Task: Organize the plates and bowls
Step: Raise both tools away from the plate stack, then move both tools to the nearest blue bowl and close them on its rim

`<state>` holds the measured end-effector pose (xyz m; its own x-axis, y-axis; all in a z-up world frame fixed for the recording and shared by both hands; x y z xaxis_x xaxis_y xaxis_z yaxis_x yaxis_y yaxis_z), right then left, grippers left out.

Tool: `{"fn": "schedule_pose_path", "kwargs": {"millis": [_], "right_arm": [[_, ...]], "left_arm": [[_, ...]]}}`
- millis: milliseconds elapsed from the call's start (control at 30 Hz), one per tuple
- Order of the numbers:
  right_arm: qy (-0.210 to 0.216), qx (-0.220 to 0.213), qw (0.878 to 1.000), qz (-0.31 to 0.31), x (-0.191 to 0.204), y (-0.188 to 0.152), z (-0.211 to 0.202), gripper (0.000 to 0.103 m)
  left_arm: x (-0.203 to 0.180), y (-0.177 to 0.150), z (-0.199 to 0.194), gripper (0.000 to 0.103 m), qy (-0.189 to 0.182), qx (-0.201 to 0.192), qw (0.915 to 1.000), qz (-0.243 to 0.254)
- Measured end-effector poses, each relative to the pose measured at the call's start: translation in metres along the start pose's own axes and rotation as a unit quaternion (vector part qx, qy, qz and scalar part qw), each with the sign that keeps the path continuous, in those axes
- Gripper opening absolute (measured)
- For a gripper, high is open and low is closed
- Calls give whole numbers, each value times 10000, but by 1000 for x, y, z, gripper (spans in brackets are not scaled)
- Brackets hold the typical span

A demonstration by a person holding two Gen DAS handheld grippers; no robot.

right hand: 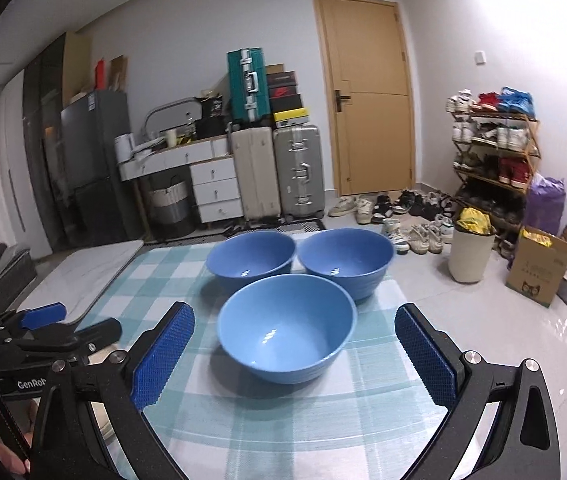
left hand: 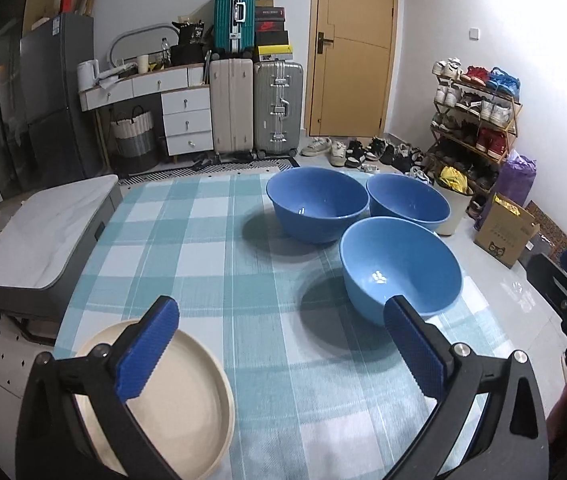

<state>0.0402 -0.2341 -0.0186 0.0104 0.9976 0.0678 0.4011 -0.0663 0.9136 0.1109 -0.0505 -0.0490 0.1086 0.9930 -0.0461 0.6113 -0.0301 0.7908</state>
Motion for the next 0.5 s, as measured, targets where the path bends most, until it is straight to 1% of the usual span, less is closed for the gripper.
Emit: {"fn": "schedule_pose_path", "kwargs": {"millis": [67,200,367,500], "right_arm": [[-140,25,9999,47,-8,-3,3,102],[-198,227,9995,90,-14,-12,15,102],[-171,497,9984,193,-17,-18,32,102],[-285,646,9972,229,-24,-11,45,102]], "left_arm": [[-3,2,4,103,41,-49,10000,54],[-11,1,14,103,-14,21,9999,139],[-17,-5,35,103,-69,405,9989,244],[-16,-2,51,103,-101,677,9975,190]]}}
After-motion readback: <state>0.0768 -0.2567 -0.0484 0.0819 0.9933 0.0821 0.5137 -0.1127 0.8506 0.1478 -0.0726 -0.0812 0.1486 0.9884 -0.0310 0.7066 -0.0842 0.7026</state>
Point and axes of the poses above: each gripper's, at about its wrist camera, not at the fingertips, and z roughly the way its jaws point, x to its left, y to its top, the point moved 8 cm from there along z, roughly the way its jaws point
